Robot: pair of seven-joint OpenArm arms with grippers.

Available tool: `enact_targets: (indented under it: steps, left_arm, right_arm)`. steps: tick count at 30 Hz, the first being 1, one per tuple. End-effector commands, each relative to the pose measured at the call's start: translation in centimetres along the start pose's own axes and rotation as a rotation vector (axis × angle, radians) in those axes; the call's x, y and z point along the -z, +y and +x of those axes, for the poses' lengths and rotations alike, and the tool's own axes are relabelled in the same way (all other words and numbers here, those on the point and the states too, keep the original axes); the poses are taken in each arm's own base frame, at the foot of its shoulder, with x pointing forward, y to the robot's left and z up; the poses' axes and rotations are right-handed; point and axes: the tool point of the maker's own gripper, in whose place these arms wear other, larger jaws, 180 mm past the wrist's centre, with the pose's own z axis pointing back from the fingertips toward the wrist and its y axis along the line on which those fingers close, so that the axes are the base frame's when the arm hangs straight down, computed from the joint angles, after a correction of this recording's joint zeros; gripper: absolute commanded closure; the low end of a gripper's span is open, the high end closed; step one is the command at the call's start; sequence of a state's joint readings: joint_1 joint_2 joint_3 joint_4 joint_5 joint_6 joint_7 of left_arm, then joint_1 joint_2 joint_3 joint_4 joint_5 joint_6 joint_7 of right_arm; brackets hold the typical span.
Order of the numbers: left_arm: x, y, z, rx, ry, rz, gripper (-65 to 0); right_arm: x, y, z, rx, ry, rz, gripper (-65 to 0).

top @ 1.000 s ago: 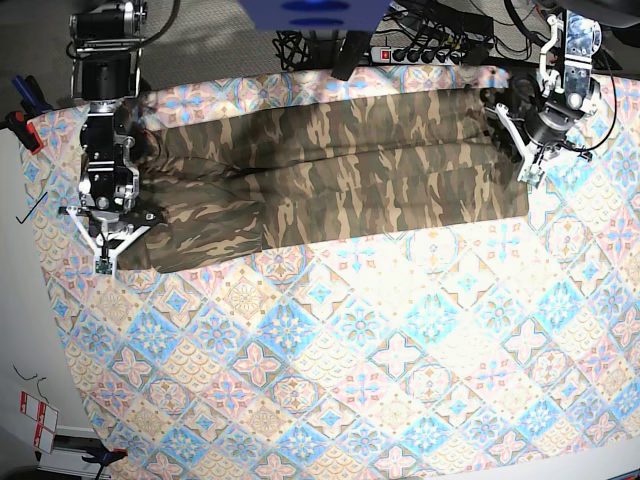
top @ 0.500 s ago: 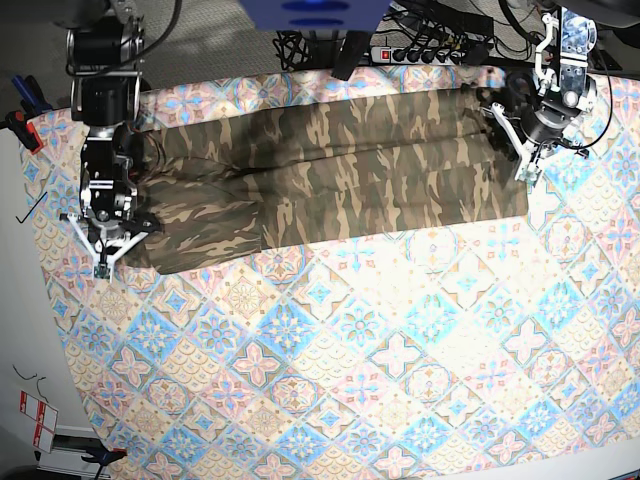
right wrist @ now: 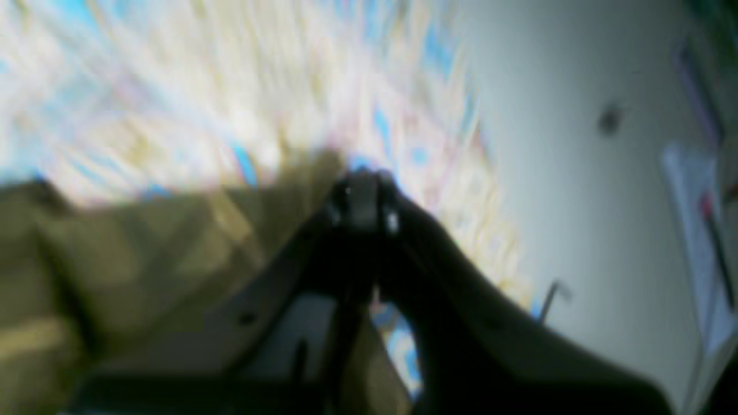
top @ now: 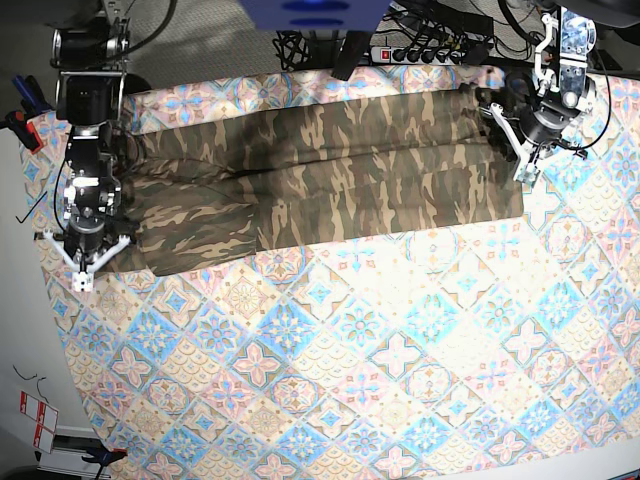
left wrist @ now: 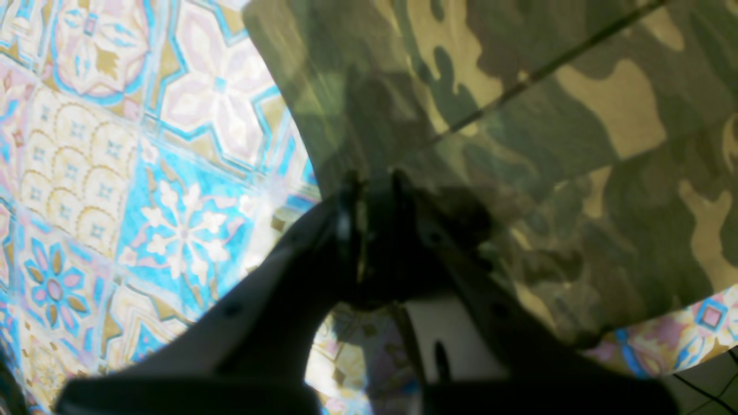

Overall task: Fold the T-shirt properly
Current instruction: 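Hold the strip ends with both grippers and smooth it flat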

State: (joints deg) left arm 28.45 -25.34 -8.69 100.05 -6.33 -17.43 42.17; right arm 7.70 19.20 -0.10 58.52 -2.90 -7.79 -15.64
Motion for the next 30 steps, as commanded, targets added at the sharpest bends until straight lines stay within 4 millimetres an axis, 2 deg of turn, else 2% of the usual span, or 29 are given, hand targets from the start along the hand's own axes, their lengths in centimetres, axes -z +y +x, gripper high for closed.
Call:
enact_targets:
  steps: [1, 6, 11, 14, 17, 23, 28, 30]
  left_arm:
    - [-0.3, 0.7, 0.6, 0.009, -0.021, 0.018, 0.0]
    - [-0.3, 0.6, 0.6, 0.010, -0.020, 0.017, 0.0]
    - [-0.3, 0.7, 0.4, 0.013, -0.016, 0.019, 0.0]
    - [-0.3, 0.7, 0.5, 0.013, -0.017, 0.019, 0.0]
    - [-0.3, 0.7, 0.5, 0.013, -0.017, 0.020, -0.2]
    - [-0.4, 0.8, -0.4, 0.013, 0.045, 0.021, -19.3]
    - [-0.5, 0.9, -0.7, 0.012, 0.056, 0.024, -30.4]
    - [-0.9, 0.8, 0.3, 0.015, 0.027, 0.023, -33.6]
  right_arm:
    - [-0.3, -0.8, 1.2, -0.005, -0.024, -0.018, -0.7]
    - [-2.5, -0.6, 4.7, -0.001, -0.094, -0.007, -0.7]
    - [-4.4, -0.5, 7.2, 0.005, -0.131, 0.000, -0.7]
    - [-4.9, -0.4, 7.9, 0.009, -0.134, 0.002, -0.7]
    - [-4.9, -0.4, 7.6, 0.010, -0.114, 0.002, -0.7]
    - [-4.8, -0.4, 7.4, 0.009, -0.110, 0.002, -0.7]
    - [-4.8, -0.4, 7.1, 0.009, -0.090, 0.002, -0.7]
    - [-4.7, -0.4, 6.9, 0.009, -0.077, 0.003, -0.7]
